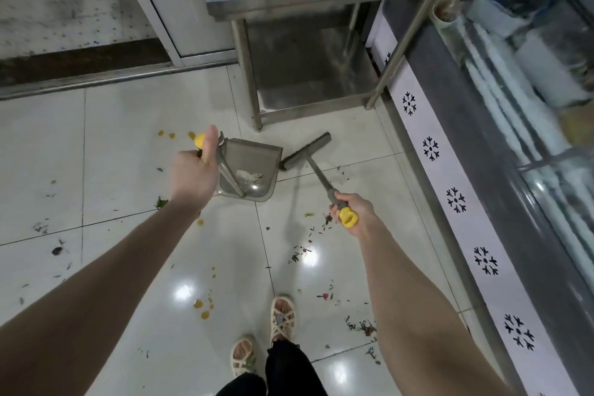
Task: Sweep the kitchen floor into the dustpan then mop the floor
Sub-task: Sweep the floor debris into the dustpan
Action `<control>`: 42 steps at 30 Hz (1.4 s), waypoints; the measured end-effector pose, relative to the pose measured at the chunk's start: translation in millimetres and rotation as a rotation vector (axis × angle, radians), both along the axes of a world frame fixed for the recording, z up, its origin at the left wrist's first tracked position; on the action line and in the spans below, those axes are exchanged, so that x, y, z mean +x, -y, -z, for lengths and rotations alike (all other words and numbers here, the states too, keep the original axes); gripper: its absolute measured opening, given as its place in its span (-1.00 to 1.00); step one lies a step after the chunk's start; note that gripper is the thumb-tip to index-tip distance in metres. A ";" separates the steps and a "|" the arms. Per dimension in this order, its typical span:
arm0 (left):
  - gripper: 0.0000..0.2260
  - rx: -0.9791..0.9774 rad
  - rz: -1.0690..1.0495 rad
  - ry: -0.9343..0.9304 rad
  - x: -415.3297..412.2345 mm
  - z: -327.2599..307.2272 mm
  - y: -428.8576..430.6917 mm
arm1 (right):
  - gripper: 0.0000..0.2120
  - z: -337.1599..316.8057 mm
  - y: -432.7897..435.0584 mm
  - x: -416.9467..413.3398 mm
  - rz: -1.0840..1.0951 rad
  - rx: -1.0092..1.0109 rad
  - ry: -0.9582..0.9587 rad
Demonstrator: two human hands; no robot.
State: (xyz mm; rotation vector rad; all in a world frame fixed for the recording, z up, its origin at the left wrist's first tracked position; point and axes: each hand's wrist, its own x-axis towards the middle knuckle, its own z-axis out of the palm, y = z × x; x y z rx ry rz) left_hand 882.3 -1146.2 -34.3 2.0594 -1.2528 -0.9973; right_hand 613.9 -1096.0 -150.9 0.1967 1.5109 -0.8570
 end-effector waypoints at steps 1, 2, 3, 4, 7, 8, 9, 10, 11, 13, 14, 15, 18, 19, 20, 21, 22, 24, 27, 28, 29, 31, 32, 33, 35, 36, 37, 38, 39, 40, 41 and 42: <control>-0.35 -0.004 -0.018 0.003 0.5 1.7 4.2 | -0.88 5.3 9.5 1.4 0.008 -0.006 0.003; -0.34 -0.006 -0.031 0.005 0.7 3.1 6.2 | -0.84 8.4 16.7 1.9 0.018 -0.011 0.004; -0.34 -0.010 -0.043 0.010 1.0 6.0 9.1 | -0.82 13.6 24.9 1.1 0.016 -0.012 0.010; -0.35 -0.019 -0.051 0.013 1.4 11.1 16.5 | -0.81 19.8 37.6 1.7 0.007 -0.015 0.029; -0.39 -0.031 -0.032 -0.005 -1.3 17.3 18.2 | -0.81 28.4 53.0 0.1 0.017 -0.032 0.054; -0.38 -0.032 -0.030 -0.008 -2.2 20.7 21.1 | -0.83 32.7 59.5 0.8 0.010 -0.026 0.061; -0.37 -0.027 -0.033 -0.008 -3.2 24.2 23.7 | -0.85 38.6 63.9 1.7 0.001 -0.015 0.066; -0.37 -0.020 -0.037 -0.003 -4.4 26.1 25.3 | -0.86 43.5 66.6 2.6 -0.013 -0.002 0.074; -0.38 -0.009 -0.036 0.005 -5.5 28.6 26.7 | -0.87 49.2 67.1 3.7 -0.015 0.010 0.094; -0.40 0.001 -0.018 0.013 -8.2 31.7 25.7 | -0.90 55.7 61.9 4.7 0.001 0.038 0.144; -0.40 -0.002 -0.007 0.013 -9.8 33.2 24.8 | -0.90 58.7 57.6 4.3 0.005 0.053 0.166; -0.38 -0.004 -0.002 0.012 -11.0 34.2 23.3 | -0.89 60.6 52.6 4.0 0.005 0.065 0.183; -0.19 0.008 -0.012 0.011 -11.1 36.5 18.5 | -0.90 60.3 37.8 3.2 0.033 0.074 0.216; -0.15 0.012 -0.013 0.012 -10.6 37.0 15.8 | -0.89 60.8 30.6 2.6 0.040 0.073 0.222; -0.16 0.013 -0.004 0.005 -10.0 36.5 12.0 | -0.88 60.1 21.8 2.3 0.041 0.073 0.225; -0.21 0.013 0.007 -0.010 -9.3 35.7 7.4 | -0.85 60.7 11.3 1.3 0.043 0.081 0.224; -0.25 0.014 0.019 -0.028 -9.3 34.1 2.1 | -0.81 59.4 -1.1 1.1 0.051 0.088 0.219; -0.30 0.027 0.038 -0.046 -7.6 31.3 -8.7 | -0.75 55.9 -28.8 1.3 0.078 0.121 0.211; -0.30 0.043 0.065 -0.029 -4.1 26.2 -25.8 | -0.79 46.5 -72.4 6.0 0.108 0.149 0.199; -0.30 0.039 0.078 -0.036 -2.6 23.6 -32.7 | -0.80 41.2 -87.1 9.7 0.110 0.157 0.193; -0.31 0.032 0.094 -0.050 -0.2 21.5 -42.0 | -0.80 36.8 -104.6 13.9 0.112 0.169 0.181; -0.33 0.025 0.113 -0.046 3.0 21.2 -53.0 | -0.80 32.2 -130.9 19.7 0.107 0.198 0.161; -0.34 0.024 0.119 -0.043 5.9 19.5 -64.0 | -0.78 27.3 -149.0 25.0 0.106 0.204 0.134; -0.34 0.026 0.119 -0.041 8.6 19.2 -72.0 | -0.76 24.0 -163.6 29.0 0.099 0.212 0.109; -0.32 0.045 0.103 -0.046 12.6 19.7 -81.8 | -0.74 17.8 -185.9 35.9 0.116 0.221 0.089; -0.32 0.049 0.108 -0.048 14.8 18.6 -90.3 | -0.75 12.1 -199.6 40.7 0.135 0.221 0.074; -0.32 0.051 0.116 -0.051 16.7 18.2 -96.6 | -0.79 6.3 -208.6 44.6 0.151 0.209 0.069; -0.32 0.055 0.122 -0.054 18.5 18.0 -102.5 | -0.85 -2.3 -216.2 47.9 0.187 0.181 0.073; -0.33 0.053 0.122 -0.059 20.2 18.5 -107.3 | -0.90 -8.9 -221.7 50.1 0.224 0.140 0.086; -0.34 0.052 0.114 -0.067 21.7 18.4 -111.0 | -0.90 -15.2 -224.5 50.8 0.255 0.093 0.096; -0.34 0.051 0.104 -0.076 22.9 18.4 -114.7 | -0.86 -19.2 -226.2 50.8 0.268 0.049 0.100; -0.35 0.051 0.097 -0.077 23.8 18.4 -117.1 | -0.84 -23.4 -225.4 50.5 0.267 0.018 0.100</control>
